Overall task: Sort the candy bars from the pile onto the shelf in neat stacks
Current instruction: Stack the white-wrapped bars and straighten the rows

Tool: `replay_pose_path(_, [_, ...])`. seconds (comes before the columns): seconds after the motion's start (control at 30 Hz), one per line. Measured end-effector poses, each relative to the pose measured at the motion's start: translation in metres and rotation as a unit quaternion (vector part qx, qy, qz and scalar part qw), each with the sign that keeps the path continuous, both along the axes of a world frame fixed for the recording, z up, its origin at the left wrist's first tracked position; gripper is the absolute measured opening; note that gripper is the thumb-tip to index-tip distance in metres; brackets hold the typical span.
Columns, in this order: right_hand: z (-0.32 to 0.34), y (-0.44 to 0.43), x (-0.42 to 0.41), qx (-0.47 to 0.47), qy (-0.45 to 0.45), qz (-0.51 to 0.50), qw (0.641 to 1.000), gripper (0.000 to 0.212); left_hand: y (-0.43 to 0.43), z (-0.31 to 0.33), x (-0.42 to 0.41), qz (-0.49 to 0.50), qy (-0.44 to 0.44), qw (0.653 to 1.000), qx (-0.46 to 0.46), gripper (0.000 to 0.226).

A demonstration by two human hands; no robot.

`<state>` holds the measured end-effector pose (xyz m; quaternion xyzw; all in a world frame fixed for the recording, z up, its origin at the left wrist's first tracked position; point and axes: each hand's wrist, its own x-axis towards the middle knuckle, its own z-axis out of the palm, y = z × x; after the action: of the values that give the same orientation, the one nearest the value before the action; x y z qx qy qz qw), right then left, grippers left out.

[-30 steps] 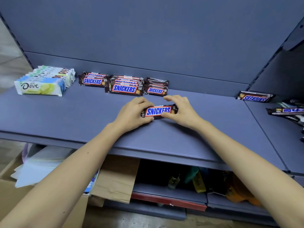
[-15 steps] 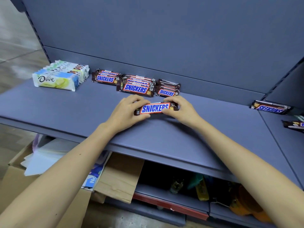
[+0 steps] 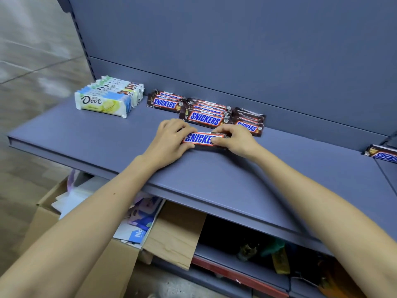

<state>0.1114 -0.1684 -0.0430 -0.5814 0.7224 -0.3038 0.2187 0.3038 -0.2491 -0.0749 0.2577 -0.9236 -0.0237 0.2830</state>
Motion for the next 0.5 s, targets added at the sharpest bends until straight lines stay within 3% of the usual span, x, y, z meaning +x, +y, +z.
replay_pose_path(0.1, [-0.005,-0.015,0.005,-0.041,0.028,-0.063,0.997,0.023,-0.008,0.002,0.005,0.081,-0.047,0.992,0.09,0.072])
replay_pose_path(0.2, [-0.012,-0.025,0.005,-0.071,0.051,-0.119,0.989,0.022,-0.011,-0.002,0.008,0.095,-0.107,0.977,0.161,0.064])
replay_pose_path(0.33, [-0.017,-0.038,0.002,-0.065,0.082,-0.162,0.981,0.023,-0.012,-0.003,0.006,0.088,-0.135,0.974,0.159,0.051])
replay_pose_path(0.5, [-0.018,-0.045,0.004,-0.071,0.112,-0.182,0.974,0.025,-0.019,0.01,0.001,0.083,-0.215,0.968,0.098,0.054])
